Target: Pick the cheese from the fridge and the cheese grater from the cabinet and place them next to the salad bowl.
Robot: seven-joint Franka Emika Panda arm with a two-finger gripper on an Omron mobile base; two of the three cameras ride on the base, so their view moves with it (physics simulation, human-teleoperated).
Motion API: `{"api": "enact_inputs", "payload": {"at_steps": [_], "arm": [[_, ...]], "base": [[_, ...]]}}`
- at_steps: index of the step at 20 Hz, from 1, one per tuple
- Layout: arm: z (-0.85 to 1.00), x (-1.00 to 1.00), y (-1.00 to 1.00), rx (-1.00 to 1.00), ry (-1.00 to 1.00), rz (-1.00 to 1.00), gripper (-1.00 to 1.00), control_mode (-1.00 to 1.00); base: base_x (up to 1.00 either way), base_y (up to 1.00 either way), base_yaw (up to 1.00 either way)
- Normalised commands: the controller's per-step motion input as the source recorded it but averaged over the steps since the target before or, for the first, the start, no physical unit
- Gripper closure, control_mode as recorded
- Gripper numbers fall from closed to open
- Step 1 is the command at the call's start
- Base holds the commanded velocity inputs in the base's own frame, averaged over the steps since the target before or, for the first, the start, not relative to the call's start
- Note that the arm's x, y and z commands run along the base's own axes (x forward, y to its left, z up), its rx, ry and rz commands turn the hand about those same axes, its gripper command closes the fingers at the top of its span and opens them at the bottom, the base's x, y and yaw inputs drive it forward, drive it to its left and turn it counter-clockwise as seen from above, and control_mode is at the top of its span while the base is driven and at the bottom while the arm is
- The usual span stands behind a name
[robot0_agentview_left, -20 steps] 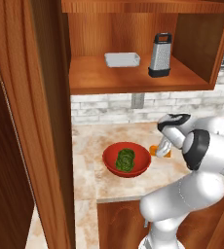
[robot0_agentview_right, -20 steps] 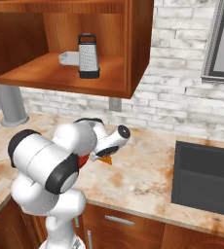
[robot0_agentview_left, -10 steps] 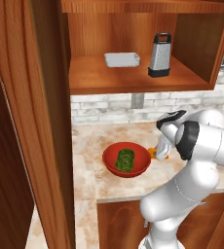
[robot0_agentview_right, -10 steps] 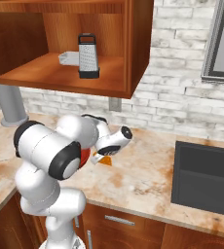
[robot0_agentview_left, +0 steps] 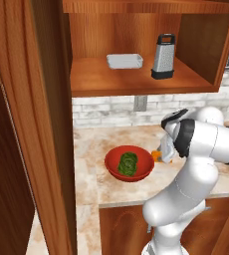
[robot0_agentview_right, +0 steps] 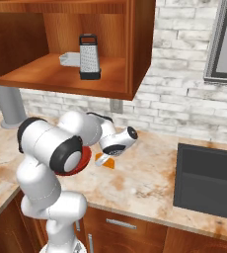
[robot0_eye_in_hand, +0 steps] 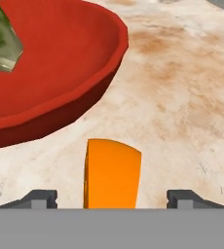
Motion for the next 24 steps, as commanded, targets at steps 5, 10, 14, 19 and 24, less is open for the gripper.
{"api": "enact_inputs", "payload": {"at_steps": [5,10,14,19,24], "arm": [[0.0,-0.09,0.01,0.0,0.0,0.01,-1.0,-1.0],[0.12,-0.11,0.07,0.0,0.0,0.0,-1.0,-1.0],[0.37,-0.03,0.01,0.0,0.01,0.0,-1.0,-1.0],[0.45,-0.41,-0.02,0.0,0.0,0.0,-1.0,-1.0],[0.23,-0.67,-0.21,0.02,0.0,-0.01,-1.0,-1.0]], "base": [[0.0,0.0,0.0],[0.0,0.0,0.0],[0.0,0.0,0.0],[0.0,0.0,0.0],[0.0,0.0,0.0]]}}
